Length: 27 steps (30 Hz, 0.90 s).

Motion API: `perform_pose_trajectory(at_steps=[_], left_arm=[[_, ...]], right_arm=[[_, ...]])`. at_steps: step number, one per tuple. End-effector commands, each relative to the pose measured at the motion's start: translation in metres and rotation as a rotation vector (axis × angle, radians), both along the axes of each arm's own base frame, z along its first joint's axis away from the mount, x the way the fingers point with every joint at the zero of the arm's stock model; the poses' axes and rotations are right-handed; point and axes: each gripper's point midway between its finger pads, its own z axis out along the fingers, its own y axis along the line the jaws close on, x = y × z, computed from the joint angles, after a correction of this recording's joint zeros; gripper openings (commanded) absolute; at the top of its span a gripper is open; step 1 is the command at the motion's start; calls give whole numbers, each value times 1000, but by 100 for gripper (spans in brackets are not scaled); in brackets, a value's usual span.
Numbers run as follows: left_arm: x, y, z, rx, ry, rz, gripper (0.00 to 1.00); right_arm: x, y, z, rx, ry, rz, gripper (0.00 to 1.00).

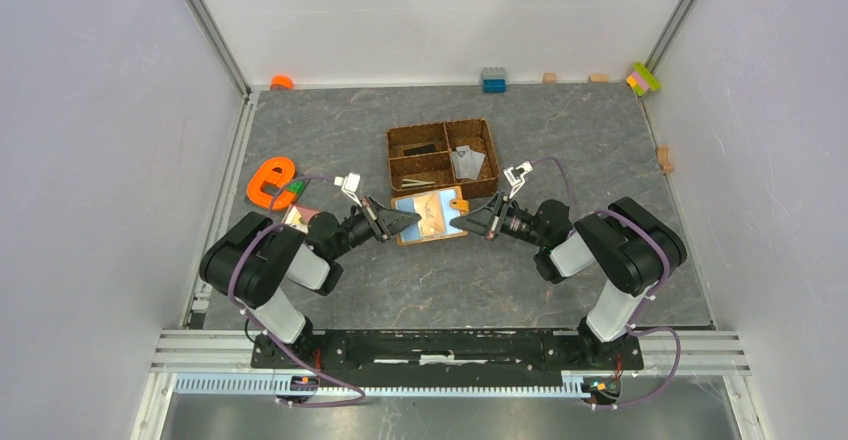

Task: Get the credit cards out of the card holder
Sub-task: Remove the credit card from the card holder.

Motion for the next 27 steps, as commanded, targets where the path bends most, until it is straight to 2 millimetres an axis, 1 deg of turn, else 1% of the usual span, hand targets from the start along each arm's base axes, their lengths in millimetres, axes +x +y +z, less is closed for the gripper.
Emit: perform_pose_trajectory(at_steps=[1, 4, 7, 11, 12, 14, 18, 21, 27], left_arm=[[14, 10, 12, -31, -42, 62, 4], [12, 7, 15, -34, -53, 38, 8], [11, 3, 19, -37, -64, 12, 8], [2, -6, 28, -34, -120, -34, 10], [1, -7, 31, -32, -138, -35, 12], [0, -6, 32, -29, -147, -23, 19], [4, -4, 25, -22, -120, 2, 37], [6, -6, 20, -22, -93, -3, 45], [8, -13, 15, -30, -60, -47, 47]], right_arm=[[-13, -17, 98, 227, -468, -28, 0], [-13, -17, 98, 228, -467, -27, 0], [-13, -16, 97, 228, -463, -25, 0], [-14, -14, 97, 229, -462, -19, 0], [-14, -13, 97, 229, -463, -18, 0], [-14, -13, 97, 230, -462, -17, 0], [-14, -13, 97, 231, -462, -15, 0], [-14, -13, 97, 230, -463, -16, 0], [-15, -12, 97, 231, -463, -13, 0]])
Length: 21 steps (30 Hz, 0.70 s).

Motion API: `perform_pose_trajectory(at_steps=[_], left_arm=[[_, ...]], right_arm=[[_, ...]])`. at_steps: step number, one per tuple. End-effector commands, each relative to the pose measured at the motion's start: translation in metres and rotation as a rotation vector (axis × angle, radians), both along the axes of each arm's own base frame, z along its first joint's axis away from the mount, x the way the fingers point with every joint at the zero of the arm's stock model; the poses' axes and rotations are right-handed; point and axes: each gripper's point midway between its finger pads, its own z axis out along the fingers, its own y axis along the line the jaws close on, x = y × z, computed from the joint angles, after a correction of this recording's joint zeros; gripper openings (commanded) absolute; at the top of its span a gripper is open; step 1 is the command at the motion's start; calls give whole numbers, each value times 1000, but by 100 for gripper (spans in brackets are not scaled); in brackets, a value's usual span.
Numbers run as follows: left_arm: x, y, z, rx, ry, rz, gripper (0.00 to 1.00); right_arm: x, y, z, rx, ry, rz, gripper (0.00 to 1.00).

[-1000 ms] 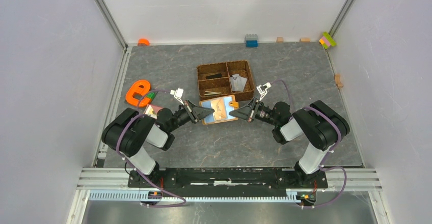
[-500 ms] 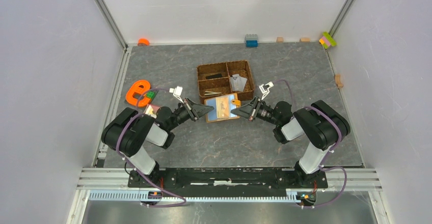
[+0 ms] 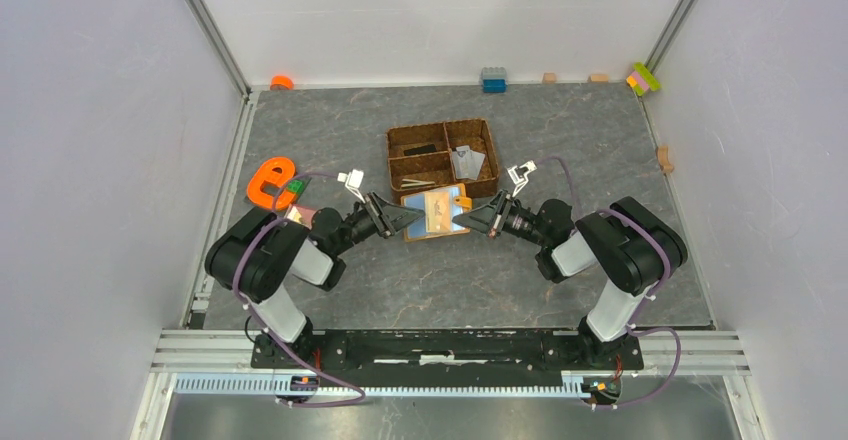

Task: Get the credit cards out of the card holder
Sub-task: Remove the credit card from the card holder.

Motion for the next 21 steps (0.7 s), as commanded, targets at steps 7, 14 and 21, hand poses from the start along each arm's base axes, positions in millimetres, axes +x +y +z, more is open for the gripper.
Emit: perform_pose_trajectory(at_steps=[7, 14, 21], left_arm=[[3, -14, 11, -36, -27, -73, 46], [2, -22, 10, -43, -13, -110, 41], [0, -24, 11, -42, -24, -121, 14]], right_arm=[[-20, -7, 97, 226, -468, 8, 0], [-20, -6, 97, 227, -470, 10, 0], [-20, -6, 97, 226, -467, 12, 0]])
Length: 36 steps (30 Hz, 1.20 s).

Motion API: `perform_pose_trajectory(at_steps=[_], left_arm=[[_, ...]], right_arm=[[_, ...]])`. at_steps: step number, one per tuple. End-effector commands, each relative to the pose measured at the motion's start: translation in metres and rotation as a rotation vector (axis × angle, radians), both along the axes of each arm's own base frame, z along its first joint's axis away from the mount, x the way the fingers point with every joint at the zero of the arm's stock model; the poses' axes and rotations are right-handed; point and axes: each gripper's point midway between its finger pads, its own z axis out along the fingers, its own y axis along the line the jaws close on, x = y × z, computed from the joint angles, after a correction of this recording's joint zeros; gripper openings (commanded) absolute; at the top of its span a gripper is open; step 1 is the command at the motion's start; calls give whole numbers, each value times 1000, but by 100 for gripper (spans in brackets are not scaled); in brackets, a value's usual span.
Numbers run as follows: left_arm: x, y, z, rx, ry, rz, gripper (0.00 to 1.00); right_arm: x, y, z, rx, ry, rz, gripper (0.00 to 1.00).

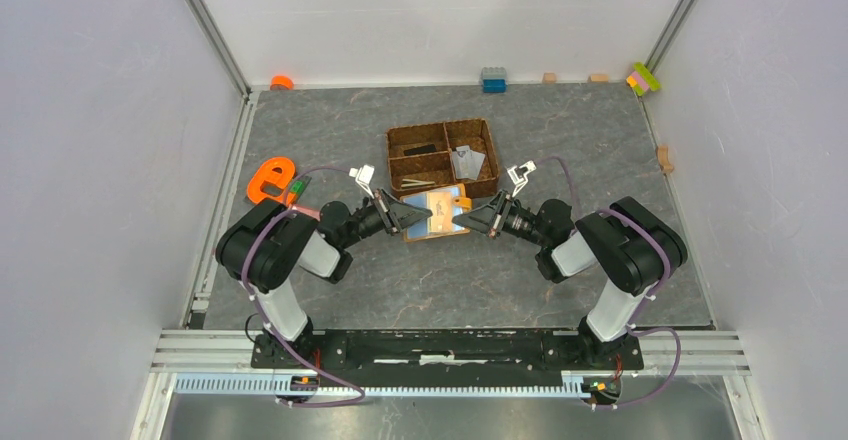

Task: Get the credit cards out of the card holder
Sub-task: Remove the credit card from the card holder.

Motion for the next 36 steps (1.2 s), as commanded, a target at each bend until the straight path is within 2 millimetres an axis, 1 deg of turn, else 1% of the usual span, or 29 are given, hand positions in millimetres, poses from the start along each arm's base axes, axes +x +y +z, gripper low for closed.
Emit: perform_pose_trajectory(at_steps=[1, 2, 5, 15, 27, 36], left_arm=[[-3, -4, 15, -32, -53, -29, 7], [-2, -2, 15, -31, -53, -20, 3], [-1, 3, 15, -28, -57, 9, 2], [7, 33, 12, -18, -54, 144, 2], [10, 44, 11, -16, -45, 191, 2], [10, 46, 10, -15, -41, 194, 2]], right_arm=[[-19, -6, 97, 226, -467, 10, 0], [-19, -6, 97, 227, -466, 9, 0], [-19, -6, 96, 227, -463, 8, 0], [-19, -8, 96, 224, -464, -4, 0], [-17, -11, 95, 222, -460, -16, 0], [-17, -12, 96, 222, -460, -19, 0]])
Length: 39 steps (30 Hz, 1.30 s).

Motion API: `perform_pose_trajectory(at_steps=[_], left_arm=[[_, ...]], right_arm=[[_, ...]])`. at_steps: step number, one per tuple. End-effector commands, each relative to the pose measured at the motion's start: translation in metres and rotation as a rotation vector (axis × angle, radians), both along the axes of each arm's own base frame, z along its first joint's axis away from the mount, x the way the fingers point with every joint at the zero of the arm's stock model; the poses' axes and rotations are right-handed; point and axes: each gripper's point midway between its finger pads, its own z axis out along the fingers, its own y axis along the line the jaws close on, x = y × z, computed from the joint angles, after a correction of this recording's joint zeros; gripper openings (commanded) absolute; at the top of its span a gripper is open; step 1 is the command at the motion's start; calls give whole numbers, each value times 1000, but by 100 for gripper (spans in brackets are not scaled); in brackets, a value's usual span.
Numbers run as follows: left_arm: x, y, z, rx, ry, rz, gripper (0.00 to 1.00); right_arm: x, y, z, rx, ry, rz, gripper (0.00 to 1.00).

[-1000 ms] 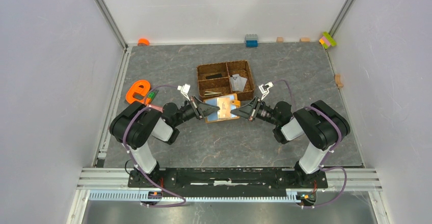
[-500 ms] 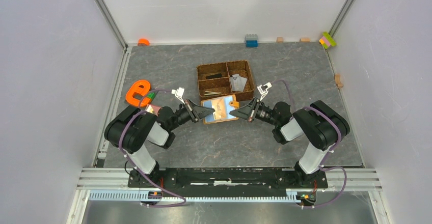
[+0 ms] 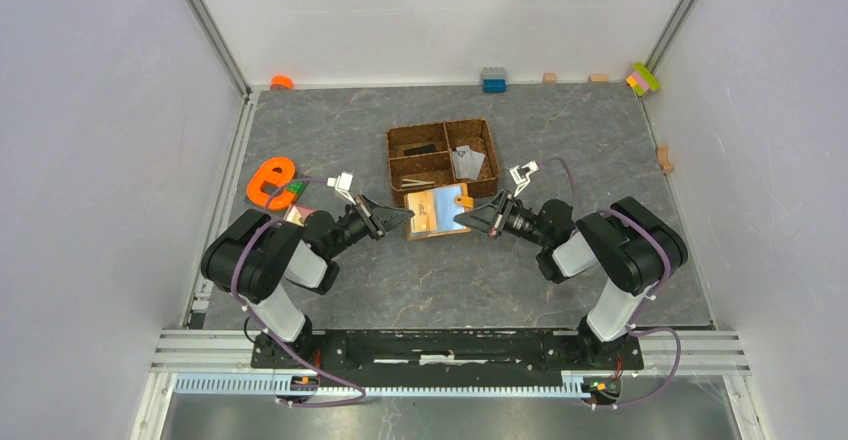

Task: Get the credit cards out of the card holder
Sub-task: Remove the credit card from the card holder.

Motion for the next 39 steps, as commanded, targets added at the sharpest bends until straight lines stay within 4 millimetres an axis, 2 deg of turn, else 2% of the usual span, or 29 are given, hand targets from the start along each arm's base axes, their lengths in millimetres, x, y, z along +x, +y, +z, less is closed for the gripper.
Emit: perform_pose_trajectory(at_steps=[1, 7, 12, 17, 22, 29, 34, 35, 37, 39], left_arm=[[5, 5, 16, -17, -75, 38, 2], [4, 5, 18, -16, -88, 32, 2], [5, -7, 13, -29, -51, -38, 2], [2, -17, 16, -27, -72, -69, 2], [1, -20, 13, -28, -60, -87, 15], [1, -27, 9, -32, -38, -122, 21], [-1, -30, 8, -34, -34, -137, 20], [0, -30, 9, -35, -34, -141, 18], [0, -30, 9, -36, -34, -134, 3], [0, -24, 12, -28, -55, -101, 2]], right_arm=[[-20, -9, 98, 221, -469, 2, 0], [-18, -11, 97, 220, -464, -5, 0], [-19, -10, 98, 221, -468, 2, 0], [-20, -8, 98, 223, -470, 10, 0], [-20, -8, 99, 225, -472, 10, 0], [-20, -8, 99, 223, -472, 11, 0], [-21, -8, 99, 224, -472, 11, 0], [-20, -8, 99, 224, -470, 10, 0], [-20, -8, 98, 223, -463, 7, 0], [-17, -10, 96, 221, -453, -1, 0]])
